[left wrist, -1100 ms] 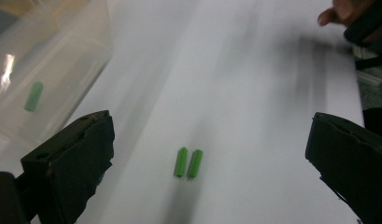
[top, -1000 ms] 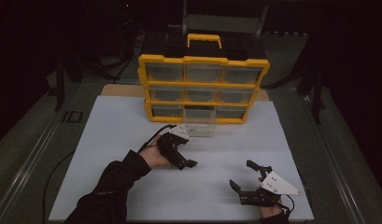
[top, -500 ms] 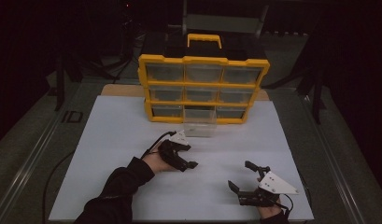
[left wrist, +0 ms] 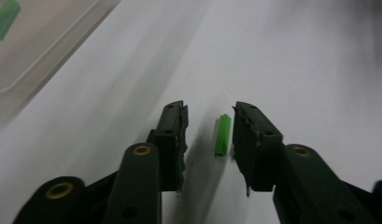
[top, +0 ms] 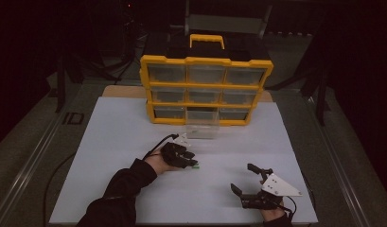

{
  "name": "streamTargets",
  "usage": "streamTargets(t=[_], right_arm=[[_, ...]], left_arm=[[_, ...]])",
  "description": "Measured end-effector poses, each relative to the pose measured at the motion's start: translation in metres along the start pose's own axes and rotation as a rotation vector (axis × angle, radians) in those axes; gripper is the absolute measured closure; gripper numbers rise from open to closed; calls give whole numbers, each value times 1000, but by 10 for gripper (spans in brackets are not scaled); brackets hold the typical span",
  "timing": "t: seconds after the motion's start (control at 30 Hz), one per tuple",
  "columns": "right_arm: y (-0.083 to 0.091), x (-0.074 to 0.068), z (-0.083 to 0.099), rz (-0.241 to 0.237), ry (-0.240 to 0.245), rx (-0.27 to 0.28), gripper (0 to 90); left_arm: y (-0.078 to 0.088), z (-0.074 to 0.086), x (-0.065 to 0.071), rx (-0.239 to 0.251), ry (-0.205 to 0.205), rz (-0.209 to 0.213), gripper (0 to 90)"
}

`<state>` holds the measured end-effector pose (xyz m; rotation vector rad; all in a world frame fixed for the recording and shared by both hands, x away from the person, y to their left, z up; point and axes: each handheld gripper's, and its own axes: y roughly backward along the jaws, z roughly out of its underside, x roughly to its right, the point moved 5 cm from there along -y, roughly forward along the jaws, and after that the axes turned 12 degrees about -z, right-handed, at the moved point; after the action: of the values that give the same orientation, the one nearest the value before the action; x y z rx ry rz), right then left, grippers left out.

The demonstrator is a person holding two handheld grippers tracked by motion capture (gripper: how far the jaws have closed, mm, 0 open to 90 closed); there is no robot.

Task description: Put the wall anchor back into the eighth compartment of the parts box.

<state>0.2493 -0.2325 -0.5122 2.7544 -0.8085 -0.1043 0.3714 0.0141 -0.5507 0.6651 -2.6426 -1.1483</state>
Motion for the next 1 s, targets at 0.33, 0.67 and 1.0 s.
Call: streamTargets(t=[0.33,0.67,1.0], right_arm=[[1,1,0,5,-5,1,93],[0,1,1,1,-6,1,92],[0,2,1,9,-4,0,92]], left_arm=[[-5,-1,2,-11,5,37,763],[-8,-1,2,-32,-9,42,777],[-8,-3,3,-57,-67,14,837]])
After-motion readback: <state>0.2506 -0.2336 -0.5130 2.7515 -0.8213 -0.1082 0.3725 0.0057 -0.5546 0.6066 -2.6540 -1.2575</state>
